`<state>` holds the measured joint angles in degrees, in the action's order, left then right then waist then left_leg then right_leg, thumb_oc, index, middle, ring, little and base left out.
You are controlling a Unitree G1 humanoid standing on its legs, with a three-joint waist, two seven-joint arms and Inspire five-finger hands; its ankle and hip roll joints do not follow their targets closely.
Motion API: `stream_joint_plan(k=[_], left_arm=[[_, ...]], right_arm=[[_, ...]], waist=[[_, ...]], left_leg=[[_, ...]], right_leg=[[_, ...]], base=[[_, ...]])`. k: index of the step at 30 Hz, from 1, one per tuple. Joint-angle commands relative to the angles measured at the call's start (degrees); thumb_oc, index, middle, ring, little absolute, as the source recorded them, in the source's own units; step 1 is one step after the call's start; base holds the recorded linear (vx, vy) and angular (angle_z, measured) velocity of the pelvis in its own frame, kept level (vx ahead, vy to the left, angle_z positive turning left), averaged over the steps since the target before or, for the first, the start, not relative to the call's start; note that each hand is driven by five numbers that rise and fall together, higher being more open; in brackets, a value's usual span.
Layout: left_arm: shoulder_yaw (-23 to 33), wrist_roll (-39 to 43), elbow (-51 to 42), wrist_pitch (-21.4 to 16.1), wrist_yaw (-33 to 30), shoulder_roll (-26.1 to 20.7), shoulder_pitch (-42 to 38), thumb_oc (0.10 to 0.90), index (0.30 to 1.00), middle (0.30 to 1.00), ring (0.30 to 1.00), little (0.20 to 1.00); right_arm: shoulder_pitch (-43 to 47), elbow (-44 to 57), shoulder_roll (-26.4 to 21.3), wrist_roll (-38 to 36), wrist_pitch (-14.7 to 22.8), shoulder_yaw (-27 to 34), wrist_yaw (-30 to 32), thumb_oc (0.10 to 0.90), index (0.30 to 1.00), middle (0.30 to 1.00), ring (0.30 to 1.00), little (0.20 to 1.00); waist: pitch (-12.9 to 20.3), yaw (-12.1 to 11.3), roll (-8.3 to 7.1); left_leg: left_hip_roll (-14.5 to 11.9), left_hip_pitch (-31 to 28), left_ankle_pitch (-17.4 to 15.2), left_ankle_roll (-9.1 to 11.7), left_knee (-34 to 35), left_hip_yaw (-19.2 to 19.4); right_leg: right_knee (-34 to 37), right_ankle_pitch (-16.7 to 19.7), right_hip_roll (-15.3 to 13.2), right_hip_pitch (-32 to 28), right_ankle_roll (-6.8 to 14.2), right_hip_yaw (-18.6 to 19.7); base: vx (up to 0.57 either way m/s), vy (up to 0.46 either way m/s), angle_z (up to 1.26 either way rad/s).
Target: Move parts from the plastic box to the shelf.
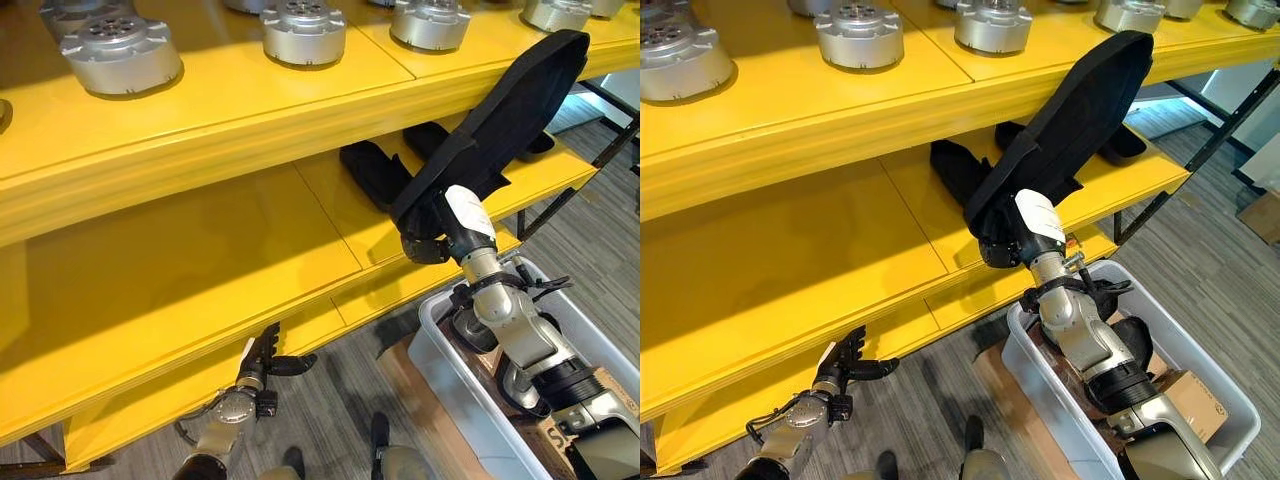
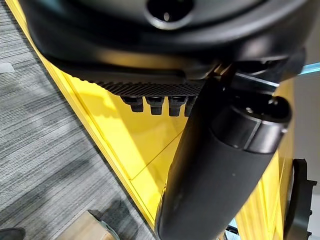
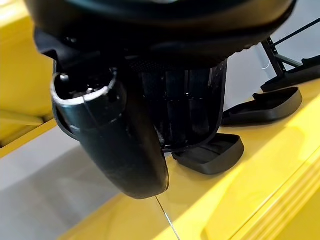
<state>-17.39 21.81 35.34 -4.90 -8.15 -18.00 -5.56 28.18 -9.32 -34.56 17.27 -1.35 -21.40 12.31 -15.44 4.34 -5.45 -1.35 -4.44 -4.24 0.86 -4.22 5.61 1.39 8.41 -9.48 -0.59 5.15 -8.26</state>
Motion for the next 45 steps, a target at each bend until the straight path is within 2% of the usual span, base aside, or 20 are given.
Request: stream_joint_plan(k=[1,6,13,15,17,19,22,23,24,25,26,27,29,30,34,38,45], left_arm=[[0.92,-1.36,-4.41,-4.81,-0.26,-1.23,-1.99,0.900,1.000,1.000,1.000,1.000],[1.32,-1.13,-4.50,-4.71,-0.18,-1.32,-1.22,0.900,1.000,1.000,1.000,1.000],[2.26,-0.48,-4.71,-4.62,-0.84,-2.09,-0.38,0.900,1.000,1.000,1.000,1.000],[2.30,0.25,-5.08,-4.73,-1.28,-2.11,0.23,0.900,1.000,1.000,1.000,1.000],[1.55,0.86,-5.11,-4.62,-1.39,-1.99,-0.42,0.900,1.000,1.000,1.000,1.000],[0.38,1.20,-4.99,-4.34,-1.25,-1.66,-1.53,0.900,1.000,1.000,1.000,1.000],[-1.03,1.24,-4.90,-4.09,-1.39,-1.33,-3.07,0.900,1.000,1.000,1.000,1.000],[-1.06,1.24,-4.88,-4.09,-1.41,-1.30,-3.12,0.900,1.000,1.000,1.000,1.000],[-1.36,1.08,-5.00,-4.07,-1.60,-1.11,-3.57,0.900,1.000,1.000,1.000,1.000],[-1.90,1.05,-5.08,-4.09,-2.00,-0.63,-4.19,0.900,1.000,1.000,1.000,1.000],[-1.95,1.05,-5.07,-4.09,-2.03,-0.58,-4.22,0.900,1.000,1.000,1.000,1.000],[-1.87,1.62,-5.42,-3.93,-2.03,-0.40,-4.17,0.900,1.000,1.000,1.000,1.000],[-2.35,1.37,-5.10,-4.01,-2.10,0.23,-4.21,0.900,1.000,1.000,1.000,1.000],[-2.60,0.95,-5.74,-3.78,-1.29,-0.09,-4.25,0.900,1.000,1.000,1.000,1.000],[-2.50,0.12,-6.04,-3.76,-0.81,-1.09,-4.00,0.900,1.000,1.000,1.000,1.000],[-1.96,-0.31,-6.33,-3.83,-1.31,-1.72,-4.24,0.900,1.000,1.000,1.000,1.000],[-1.76,-1.56,-6.38,-3.19,-1.64,-2.43,-4.08,0.900,1.000,1.000,1.000,1.000]], right_arm=[[6.85,2.90,0.46,-0.18,5.14,3.57,3.30,0.400,0.300,0.300,0.300,0.300],[7.13,2.51,1.31,-0.30,5.20,3.24,3.55,0.400,0.300,0.300,0.300,0.300],[7.94,2.42,3.10,-2.39,6.04,2.94,4.68,0.400,0.300,0.300,0.300,0.300],[8.81,3.04,3.87,-3.53,6.59,3.14,6.50,0.400,0.300,0.300,0.300,0.300],[9.72,3.16,4.14,-5.05,6.80,3.65,8.05,0.400,0.300,0.300,0.300,0.300],[10.22,2.58,3.92,-5.58,6.69,4.06,9.35,0.400,0.300,0.300,0.300,0.300],[9.40,2.89,3.80,-5.92,5.95,5.36,11.00,0.400,0.300,0.300,0.300,0.300],[9.38,2.92,3.76,-5.92,5.93,5.39,11.01,0.400,0.300,0.300,0.300,0.300],[9.06,3.20,3.68,-5.91,5.83,5.64,11.27,0.400,0.300,0.300,0.300,0.300],[8.20,4.07,3.43,-5.75,5.69,6.20,11.67,0.400,0.300,0.300,0.300,0.300],[8.15,4.13,3.37,-5.74,5.66,6.23,11.67,0.400,0.300,0.300,0.300,0.300],[7.73,4.37,3.12,-5.51,5.49,6.49,11.77,0.400,0.300,0.300,0.300,0.300],[6.61,4.07,3.41,-5.71,5.55,7.38,12.14,0.400,0.300,0.300,0.300,0.300],[5.67,4.37,3.22,-6.08,5.40,8.56,12.12,0.400,0.300,0.300,0.300,0.300],[4.40,4.26,3.77,-5.82,4.83,10.50,13.14,0.400,0.300,0.300,0.300,0.300],[3.86,3.89,5.01,-6.83,4.67,11.93,14.73,0.400,0.300,0.300,0.300,0.300],[2.23,3.43,7.09,-10.37,5.38,15.25,18.25,0.400,0.300,0.300,0.300,0.300]], waist=[[9.05,-2.48,0.25],[9.87,-3.07,0.69],[10.38,-4.14,0.82],[9.73,-4.88,0.99],[8.20,-5.36,1.00],[7.01,-4.29,1.30],[6.61,-2.77,2.08],[6.55,-2.76,2.15],[6.50,-2.52,2.65],[6.58,-2.28,3.83],[6.61,-2.25,3.84],[6.86,-2.22,4.33],[7.38,-2.07,5.19],[7.37,-2.35,5.12],[7.54,-3.14,4.56],[7.72,-3.34,3.97],[8.26,-2.90,3.24]], left_leg=[[-3.55,-3.43,-4.03,1.10,-1.57,4.16],[-4.80,-4.31,-3.48,1.88,-1.18,3.71],[-8.30,-3.86,-1.22,3.97,-0.55,1.97],[-9.83,-0.63,0.03,5.13,-2.72,0.25],[-10.52,3.43,1.36,5.90,-7.48,0.13],[-12.70,6.08,3.15,5.87,-10.62,2.82],[-18.95,5.53,8.88,6.98,-9.37,8.01],[-19.04,5.39,9.13,7.12,-9.08,7.95],[-20.62,5.12,11.15,7.63,-7.86,8.78],[-22.45,5.19,14.58,8.43,-5.09,8.99],[-22.38,5.15,14.77,8.45,-4.83,8.95],[-21.52,3.61,12.61,7.88,-1.93,8.95],[-19.97,3.23,10.77,7.58,-0.39,9.08],[-19.15,3.55,9.48,7.59,-2.04,9.53],[-17.13,3.53,6.47,7.24,-4.44,10.44],[-15.42,4.01,4.29,6.68,-6.54,11.43],[-13.92,3.95,2.30,5.85,-7.75,12.67]], right_leg=[[-8.91,-4.53,-2.80,5.35,3.88,1.97],[-9.50,-6.05,-1.91,4.18,3.18,1.09],[-11.12,-10.02,0.55,2.78,1.23,-0.94],[-11.06,-11.45,1.60,2.32,-0.14,-2.21],[-11.29,-12.12,1.21,2.04,-1.14,-3.88],[-12.79,-12.66,0.43,2.07,-1.87,-6.91],[-14.31,-13.54,-0.36,1.30,-1.96,-9.94],[-14.33,-13.59,-0.23,1.25,-2.06,-10.02],[-14.80,-13.96,-0.53,1.13,-1.84,-10.75],[-16.34,-14.30,-1.82,1.35,-1.00,-11.76],[-16.47,-14.35,-1.88,1.42,-1.00,-11.82],[-17.49,-14.59,-2.66,1.91,-0.45,-11.83],[-18.10,-13.82,-4.34,2.52,0.26,-11.73],[-17.75,-13.04,-6.08,1.43,0.62,-12.33],[-15.70,-11.55,-8.36,-0.34,1.81,-12.12],[-14.36,-10.08,-9.74,-0.54,2.83,-11.12],[-13.00,-8.32,-10.68,0.02,3.76,-9.58]], base=[[0.01,-0.085,0.02],[0.01,-0.090,0.04],[-0.03,-0.143,0.15],[-0.14,-0.263,0.17],[-0.21,-0.205,0.40],[-0.15,-0.078,0.65],[-0.03,0.011,0.72],[-0.01,0.051,0.72],[0.01,0.148,0.77],[0.01,0.155,0.82],[0.04,0.183,0.60],[0.03,0.123,0.40],[0.08,0.215,0.24],[0.14,0.217,0.30],[0.09,0.138,0.24],[0.07,0.125,-0.02],[0.03,0.072,-0.06]])
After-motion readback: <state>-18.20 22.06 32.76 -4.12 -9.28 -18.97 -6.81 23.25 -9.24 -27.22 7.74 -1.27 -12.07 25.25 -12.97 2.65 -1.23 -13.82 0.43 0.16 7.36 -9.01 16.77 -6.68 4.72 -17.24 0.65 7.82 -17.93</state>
